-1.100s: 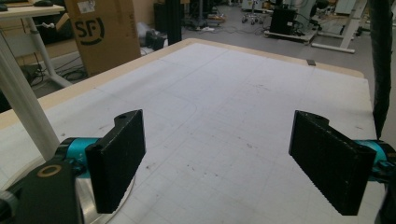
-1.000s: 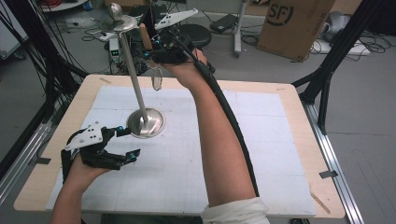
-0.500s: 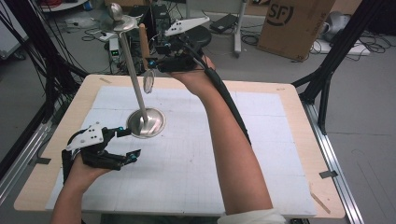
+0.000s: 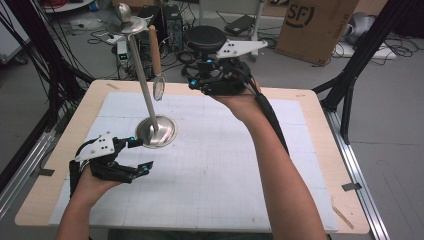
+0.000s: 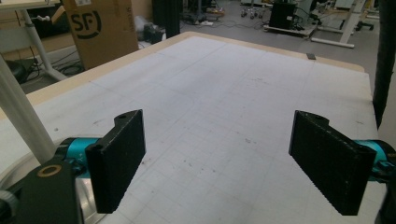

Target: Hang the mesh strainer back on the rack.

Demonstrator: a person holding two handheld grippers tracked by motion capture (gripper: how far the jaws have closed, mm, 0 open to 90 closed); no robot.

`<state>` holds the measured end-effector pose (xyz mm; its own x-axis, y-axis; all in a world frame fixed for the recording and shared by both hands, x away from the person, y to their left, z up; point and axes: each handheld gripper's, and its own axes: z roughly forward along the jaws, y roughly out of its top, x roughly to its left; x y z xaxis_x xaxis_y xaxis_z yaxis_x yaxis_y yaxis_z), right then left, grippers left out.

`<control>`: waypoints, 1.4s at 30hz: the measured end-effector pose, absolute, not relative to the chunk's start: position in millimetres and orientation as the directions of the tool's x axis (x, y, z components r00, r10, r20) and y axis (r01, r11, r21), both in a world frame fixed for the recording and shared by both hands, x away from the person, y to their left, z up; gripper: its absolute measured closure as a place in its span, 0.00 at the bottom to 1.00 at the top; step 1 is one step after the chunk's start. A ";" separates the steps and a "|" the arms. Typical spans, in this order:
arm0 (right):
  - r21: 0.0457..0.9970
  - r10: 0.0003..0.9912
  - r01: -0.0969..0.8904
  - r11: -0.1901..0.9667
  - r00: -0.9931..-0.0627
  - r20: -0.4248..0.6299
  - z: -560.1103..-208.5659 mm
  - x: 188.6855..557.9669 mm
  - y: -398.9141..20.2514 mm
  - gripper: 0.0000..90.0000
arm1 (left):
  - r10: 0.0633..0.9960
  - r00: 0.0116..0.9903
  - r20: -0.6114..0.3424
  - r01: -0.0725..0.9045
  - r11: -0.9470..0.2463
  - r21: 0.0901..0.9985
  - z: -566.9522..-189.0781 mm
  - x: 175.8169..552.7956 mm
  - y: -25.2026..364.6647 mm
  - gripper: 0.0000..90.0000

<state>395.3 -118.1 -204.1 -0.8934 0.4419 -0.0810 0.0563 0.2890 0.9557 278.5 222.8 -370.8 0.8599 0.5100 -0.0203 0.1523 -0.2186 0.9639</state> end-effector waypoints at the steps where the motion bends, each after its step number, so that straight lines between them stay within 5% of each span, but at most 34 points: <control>1: 0.957 0.445 0.058 0.283 -0.892 -0.078 -206.2 392.7 -122.9 0.43 | 0.509 0.861 -0.019 0.152 -0.221 0.963 -370.8 278.5 222.7 0.21; 18: 0.976 0.507 0.062 0.209 -0.860 -0.054 -240.6 357.4 -193.8 0.38 | 0.514 0.858 -0.022 0.152 -0.212 0.965 -371.6 278.6 223.1 0.21; 42: 0.979 0.624 0.172 0.113 -0.778 0.065 -343.3 315.0 -263.3 0.28 | 0.532 0.846 -0.037 0.167 -0.198 0.966 -374.7 279.6 227.5 0.21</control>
<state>315.0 -263.3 -343.3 -0.7785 0.6243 0.0646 0.1720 0.1133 0.9786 279.6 227.5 -374.7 0.8456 0.5325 -0.0374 0.1673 -0.1978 0.9659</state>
